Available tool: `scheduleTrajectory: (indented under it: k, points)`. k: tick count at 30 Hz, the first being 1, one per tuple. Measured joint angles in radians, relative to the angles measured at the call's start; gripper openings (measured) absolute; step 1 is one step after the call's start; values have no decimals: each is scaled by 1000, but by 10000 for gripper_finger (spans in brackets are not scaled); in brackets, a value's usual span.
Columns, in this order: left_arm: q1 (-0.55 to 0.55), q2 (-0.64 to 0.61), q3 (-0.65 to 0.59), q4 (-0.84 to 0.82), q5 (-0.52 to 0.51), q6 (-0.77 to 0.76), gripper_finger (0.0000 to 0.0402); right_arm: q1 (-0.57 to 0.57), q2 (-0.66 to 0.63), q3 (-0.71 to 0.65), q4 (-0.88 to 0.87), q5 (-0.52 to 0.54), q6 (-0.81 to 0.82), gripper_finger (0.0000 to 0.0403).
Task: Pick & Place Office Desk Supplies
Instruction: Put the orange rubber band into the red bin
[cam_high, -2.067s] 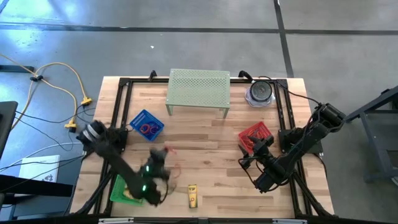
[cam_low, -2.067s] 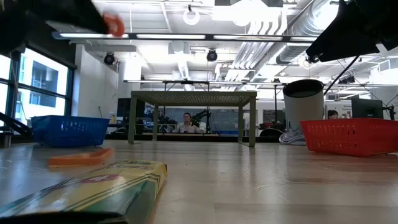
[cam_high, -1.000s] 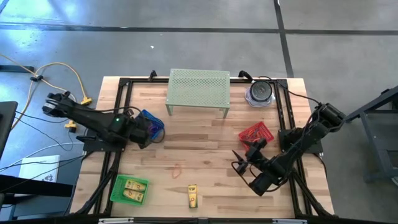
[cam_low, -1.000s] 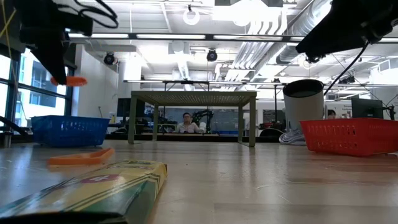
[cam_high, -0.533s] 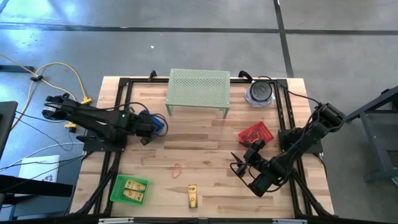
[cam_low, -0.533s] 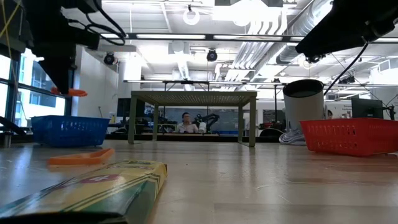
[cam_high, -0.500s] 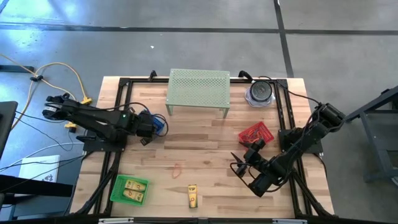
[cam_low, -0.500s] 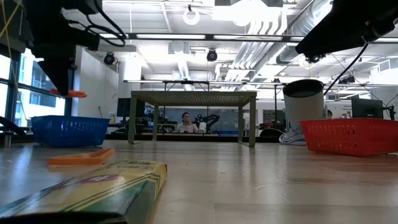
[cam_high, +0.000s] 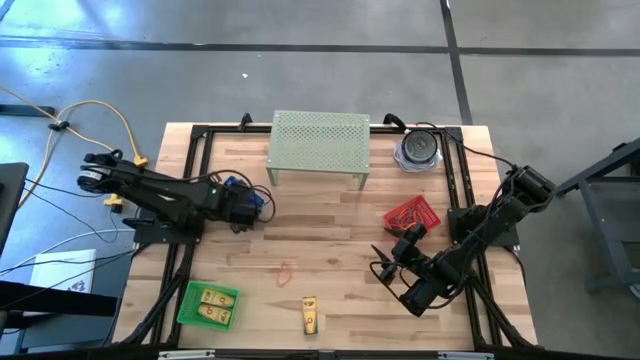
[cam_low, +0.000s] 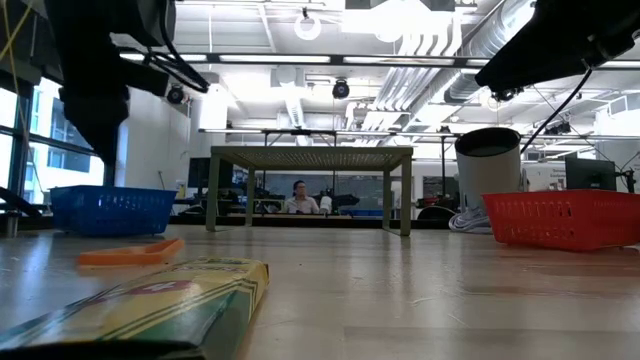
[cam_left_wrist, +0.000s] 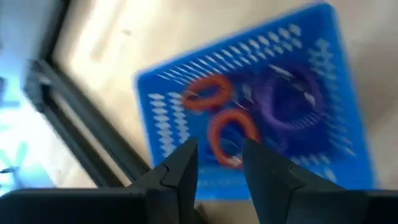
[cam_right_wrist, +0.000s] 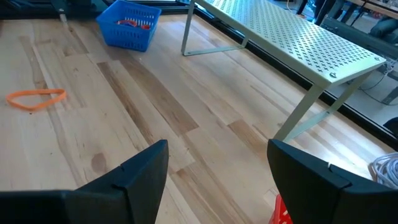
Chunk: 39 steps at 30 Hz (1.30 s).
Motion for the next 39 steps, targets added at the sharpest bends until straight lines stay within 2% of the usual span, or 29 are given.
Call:
scheduleTrajectory:
  k: [6,10,14,20,23,26,29,33,39]
  points:
    - [-79,-10,75,26,246,-100,119,0,0,0,0,-1,0,262]
    - [-176,-11,83,179,337,-169,119,0,0,0,7,-3,0,262]
    - [-254,10,83,354,308,-124,119,0,0,0,15,-4,0,262]
    - [-345,104,83,593,202,61,119,0,0,0,16,-31,0,262]
    - [-367,180,83,673,227,169,119,0,0,0,16,-31,0,262]
    - [-378,262,83,716,279,294,119,0,0,0,17,-31,0,262]
    - [-382,331,83,746,271,375,119,0,0,0,20,-31,0,262]
    - [-366,393,83,790,193,415,119,0,0,0,23,-30,0,262]
    - [-343,407,83,818,192,432,119,0,0,0,23,-31,0,262]
